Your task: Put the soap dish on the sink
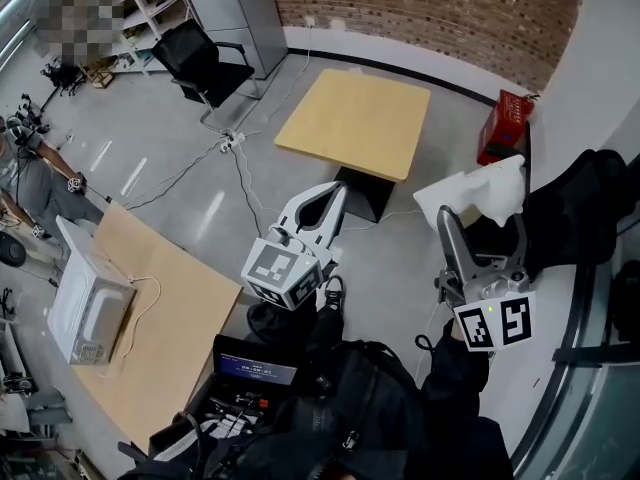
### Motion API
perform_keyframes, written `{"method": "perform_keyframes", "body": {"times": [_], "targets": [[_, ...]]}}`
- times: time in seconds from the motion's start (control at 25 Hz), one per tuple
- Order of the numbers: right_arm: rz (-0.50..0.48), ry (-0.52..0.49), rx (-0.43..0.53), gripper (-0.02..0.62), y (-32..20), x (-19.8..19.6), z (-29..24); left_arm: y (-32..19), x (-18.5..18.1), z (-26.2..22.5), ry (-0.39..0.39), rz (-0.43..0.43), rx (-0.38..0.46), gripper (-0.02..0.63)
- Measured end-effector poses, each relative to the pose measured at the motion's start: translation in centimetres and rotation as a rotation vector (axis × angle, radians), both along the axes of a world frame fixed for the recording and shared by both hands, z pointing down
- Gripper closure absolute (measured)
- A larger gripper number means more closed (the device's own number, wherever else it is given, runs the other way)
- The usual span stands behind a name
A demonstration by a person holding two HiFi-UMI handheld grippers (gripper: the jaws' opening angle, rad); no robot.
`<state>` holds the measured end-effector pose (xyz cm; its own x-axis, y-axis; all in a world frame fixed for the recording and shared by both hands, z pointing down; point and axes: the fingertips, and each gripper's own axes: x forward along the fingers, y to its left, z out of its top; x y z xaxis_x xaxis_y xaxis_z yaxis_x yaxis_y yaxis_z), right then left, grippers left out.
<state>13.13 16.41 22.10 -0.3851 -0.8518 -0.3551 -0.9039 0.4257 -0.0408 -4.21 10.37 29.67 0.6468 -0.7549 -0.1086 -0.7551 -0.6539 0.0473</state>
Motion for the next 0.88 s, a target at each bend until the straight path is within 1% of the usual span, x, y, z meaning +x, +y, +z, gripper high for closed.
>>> {"method": "perform_keyframes", "body": {"times": [0.16, 0.36, 0.88], "targets": [[0.008, 0.004, 0.013, 0.181, -2.4, 0.2, -0.1, -2.7, 0.3, 0.3, 0.007, 0.009, 0.006, 0.604], [0.017, 0.010, 0.020, 0.181, -6.4, 0.2, -0.6, -7.4, 0.4, 0.1, 0.016, 0.018, 0.007, 0.604], [0.048, 0.017, 0.009, 0.181, -20.0, -0.4, -1.2, -21.3, 0.2, -0.1, 0.015, 0.042, -0.036, 0.604]]}}
